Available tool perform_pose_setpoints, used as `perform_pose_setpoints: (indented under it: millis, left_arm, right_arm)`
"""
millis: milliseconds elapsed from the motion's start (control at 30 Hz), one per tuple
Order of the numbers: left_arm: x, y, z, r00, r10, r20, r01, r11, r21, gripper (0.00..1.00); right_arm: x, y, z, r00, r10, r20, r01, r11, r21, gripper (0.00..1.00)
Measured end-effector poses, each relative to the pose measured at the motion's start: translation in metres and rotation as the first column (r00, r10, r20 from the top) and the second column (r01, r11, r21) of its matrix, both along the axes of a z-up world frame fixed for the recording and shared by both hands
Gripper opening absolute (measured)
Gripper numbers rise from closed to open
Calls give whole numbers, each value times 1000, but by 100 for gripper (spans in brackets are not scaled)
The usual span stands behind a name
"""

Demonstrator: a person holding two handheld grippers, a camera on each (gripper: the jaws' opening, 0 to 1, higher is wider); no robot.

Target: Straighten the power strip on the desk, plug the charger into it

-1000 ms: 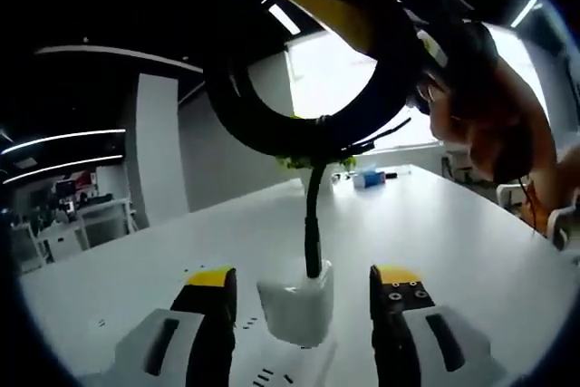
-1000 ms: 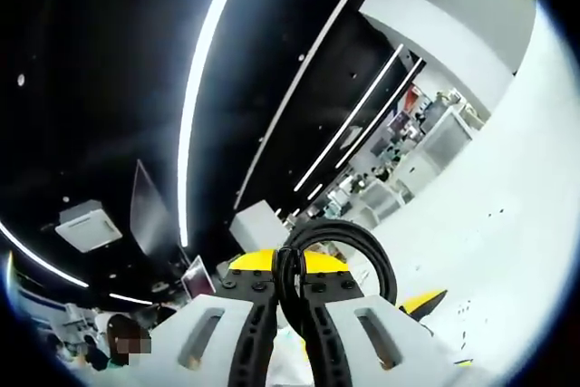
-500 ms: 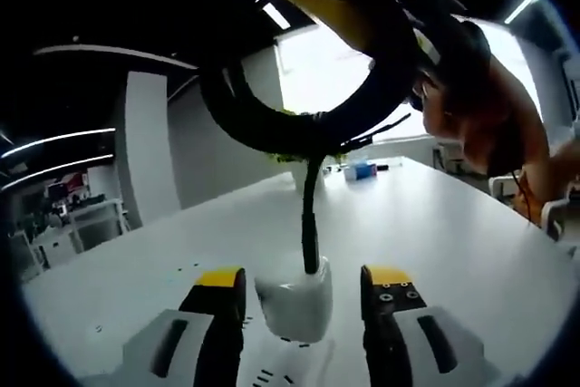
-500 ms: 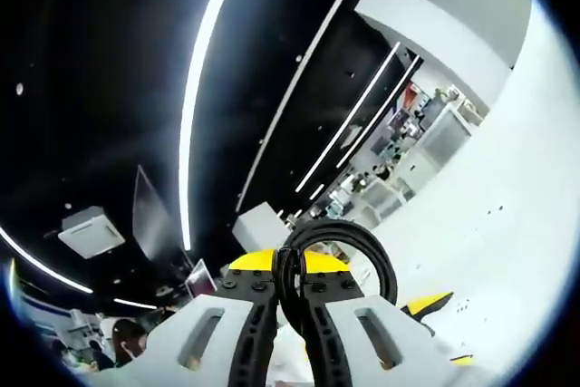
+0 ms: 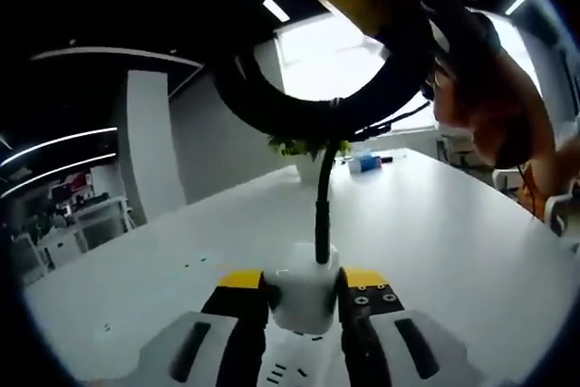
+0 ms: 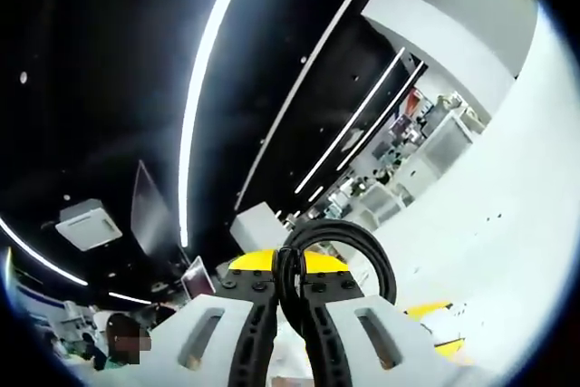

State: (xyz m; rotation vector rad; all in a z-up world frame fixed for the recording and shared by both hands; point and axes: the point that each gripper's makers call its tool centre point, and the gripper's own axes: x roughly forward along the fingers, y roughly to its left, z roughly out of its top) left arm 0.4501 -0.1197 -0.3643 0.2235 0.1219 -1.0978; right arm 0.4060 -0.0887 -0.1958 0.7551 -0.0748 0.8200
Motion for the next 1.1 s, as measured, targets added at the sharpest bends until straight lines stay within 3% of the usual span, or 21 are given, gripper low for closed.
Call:
perform_pose_setpoints:
  millis: [200, 367, 1100]
  left_arm:
    - [1, -3, -7, 994, -32, -107, 32, 999, -1, 27]
    - [2, -3, -11, 991, -64, -115, 67, 998, 21, 27]
    - [8, -3, -16, 993, -114, -29, 116, 988, 105, 27]
  right_arm:
    - [2, 6, -5, 1000, -1, -6, 1, 1000, -12, 6]
    - [1, 7, -9, 1000, -6, -9, 5, 999, -32, 6]
    - [-4, 5, -18, 1000, 4, -22, -5, 999, -34, 6]
